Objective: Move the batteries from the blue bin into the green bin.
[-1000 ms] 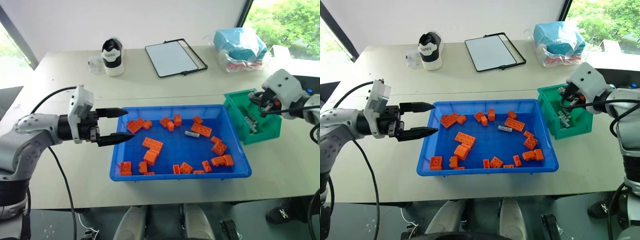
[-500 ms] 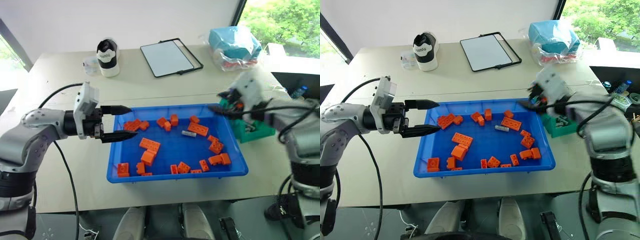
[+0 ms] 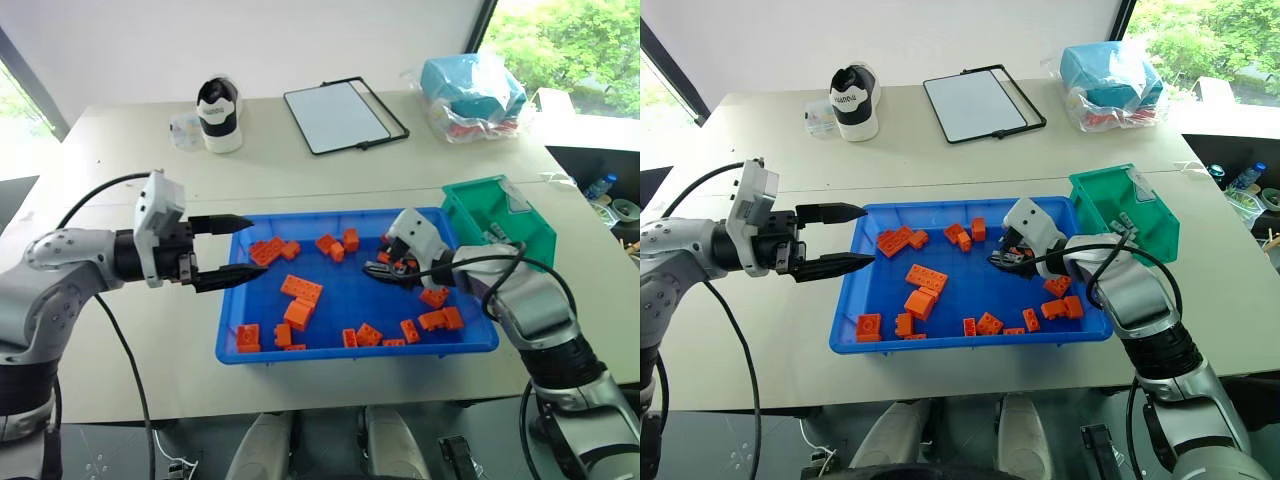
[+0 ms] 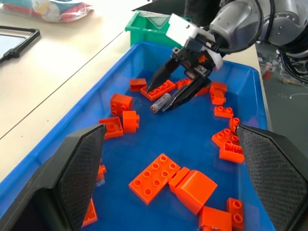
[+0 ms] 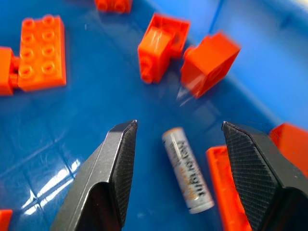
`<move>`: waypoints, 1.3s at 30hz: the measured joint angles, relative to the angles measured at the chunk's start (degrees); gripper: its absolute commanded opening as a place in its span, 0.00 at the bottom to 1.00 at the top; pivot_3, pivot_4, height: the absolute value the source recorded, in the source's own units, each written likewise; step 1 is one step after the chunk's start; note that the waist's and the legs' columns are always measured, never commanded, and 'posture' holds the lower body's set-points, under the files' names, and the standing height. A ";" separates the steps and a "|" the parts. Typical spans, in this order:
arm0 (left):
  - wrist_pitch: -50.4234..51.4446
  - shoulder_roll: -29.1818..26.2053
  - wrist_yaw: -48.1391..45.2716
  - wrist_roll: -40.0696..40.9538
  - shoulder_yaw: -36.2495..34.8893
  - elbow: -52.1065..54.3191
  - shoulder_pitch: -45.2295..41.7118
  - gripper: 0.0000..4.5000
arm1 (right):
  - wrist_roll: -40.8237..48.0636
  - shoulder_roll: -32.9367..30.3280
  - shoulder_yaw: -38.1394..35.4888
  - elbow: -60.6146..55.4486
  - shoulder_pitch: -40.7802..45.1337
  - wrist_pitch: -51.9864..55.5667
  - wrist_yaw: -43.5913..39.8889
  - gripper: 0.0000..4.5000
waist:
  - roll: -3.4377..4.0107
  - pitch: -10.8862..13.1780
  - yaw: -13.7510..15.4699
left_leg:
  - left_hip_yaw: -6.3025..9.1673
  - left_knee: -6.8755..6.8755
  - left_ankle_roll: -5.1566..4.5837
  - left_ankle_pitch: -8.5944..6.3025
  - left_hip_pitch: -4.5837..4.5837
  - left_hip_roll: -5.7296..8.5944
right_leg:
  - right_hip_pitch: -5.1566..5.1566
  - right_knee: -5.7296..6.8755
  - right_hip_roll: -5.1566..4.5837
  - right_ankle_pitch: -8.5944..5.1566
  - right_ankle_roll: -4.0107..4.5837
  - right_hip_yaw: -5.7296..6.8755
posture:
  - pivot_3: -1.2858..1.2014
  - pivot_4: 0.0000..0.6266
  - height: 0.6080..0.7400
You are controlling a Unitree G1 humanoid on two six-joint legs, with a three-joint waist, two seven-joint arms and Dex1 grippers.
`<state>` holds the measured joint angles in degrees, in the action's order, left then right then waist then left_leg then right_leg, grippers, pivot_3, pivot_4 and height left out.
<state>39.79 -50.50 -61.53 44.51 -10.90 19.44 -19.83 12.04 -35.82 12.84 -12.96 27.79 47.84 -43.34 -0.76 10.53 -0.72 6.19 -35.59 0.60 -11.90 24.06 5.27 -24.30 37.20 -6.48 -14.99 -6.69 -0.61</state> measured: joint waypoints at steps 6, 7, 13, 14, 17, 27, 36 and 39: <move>0.55 -0.37 0.59 0.71 -1.28 0.88 0.05 1.00 | -0.60 -0.12 1.53 1.16 -2.07 -2.52 -0.94 0.46 | 0.00 -0.01 -0.03 | -0.01 0.00 0.00 0.00 -0.02 0.00 | 0.02 0.00 0.00 0.00 0.00 0.00 | 0.52 0.24 0.93; 0.68 -0.46 0.59 0.75 -1.28 0.88 0.05 1.00 | -0.70 -0.13 1.53 1.57 -2.07 -2.96 -0.98 0.34 | -0.02 -0.01 -0.03 | -0.01 0.00 0.00 0.00 -0.02 0.00 | 0.02 0.00 0.01 0.00 0.00 0.00 | 0.52 0.24 0.93; 0.91 -0.55 0.54 0.75 -1.21 0.53 -1.15 1.00 | -0.47 -0.19 0.35 1.56 -2.11 -2.67 -0.50 0.03 | -0.02 -0.01 0.05 | 0.00 0.00 0.00 0.00 -0.03 0.00 | 0.03 0.00 0.01 0.00 0.00 0.00 | 0.52 0.24 0.93; 0.90 -0.55 0.49 0.75 -1.22 0.41 -1.28 1.00 | 0.42 -0.21 -0.79 0.47 -2.10 -0.85 -0.27 0.03 | -0.01 -0.01 0.05 | 0.00 -0.01 0.00 0.00 -0.01 0.00 | 0.02 0.00 0.01 0.00 0.00 0.00 | 0.52 0.24 0.93; 0.90 -0.55 0.29 0.73 -1.18 0.02 -1.28 1.00 | 4.02 -1.28 -6.55 -4.75 -0.96 4.75 0.30 0.03 | 0.01 0.00 0.05 | 0.01 0.00 0.00 0.00 0.00 0.00 | 0.00 0.00 0.01 0.00 -0.01 0.00 | 0.52 0.24 0.93; -0.20 1.54 -0.62 -0.28 1.42 -1.58 -2.34 1.00 | 1.59 -18.59 -21.43 1.80 -0.24 6.83 3.14 0.35 | -0.04 -0.02 0.82 | -0.06 -0.02 -0.04 -0.02 0.00 0.00 | 0.07 -0.07 -0.03 0.00 0.00 0.02 | 0.52 0.24 0.93; -0.64 2.14 -1.52 -0.79 3.28 -3.10 -4.52 1.00 | 8.18 -15.11 -24.22 -0.62 1.01 8.52 1.40 0.79 | 0.02 0.01 -0.05 | -0.06 0.00 -0.04 -0.02 0.01 -0.05 | -0.01 0.00 0.02 0.00 -0.01 -0.01 | 0.52 0.24 0.93; -0.66 2.00 -2.04 -0.84 3.14 -3.72 -4.25 1.00 | 17.15 -19.14 -30.58 -10.21 -6.18 11.15 -7.41 0.79 | 0.00 0.01 0.97 | 0.07 -0.07 -0.13 -0.08 0.12 -0.02 | 0.04 -0.09 0.02 0.00 -0.01 0.12 | 0.52 0.24 0.93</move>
<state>39.13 -48.50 -63.58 43.67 -7.76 15.72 -24.08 29.19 -54.96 -17.74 -23.17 21.61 58.99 -50.75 -0.77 10.54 0.25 6.25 -35.65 0.47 -11.98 24.18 5.26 -24.26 37.11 -6.46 -14.99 -6.70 -0.50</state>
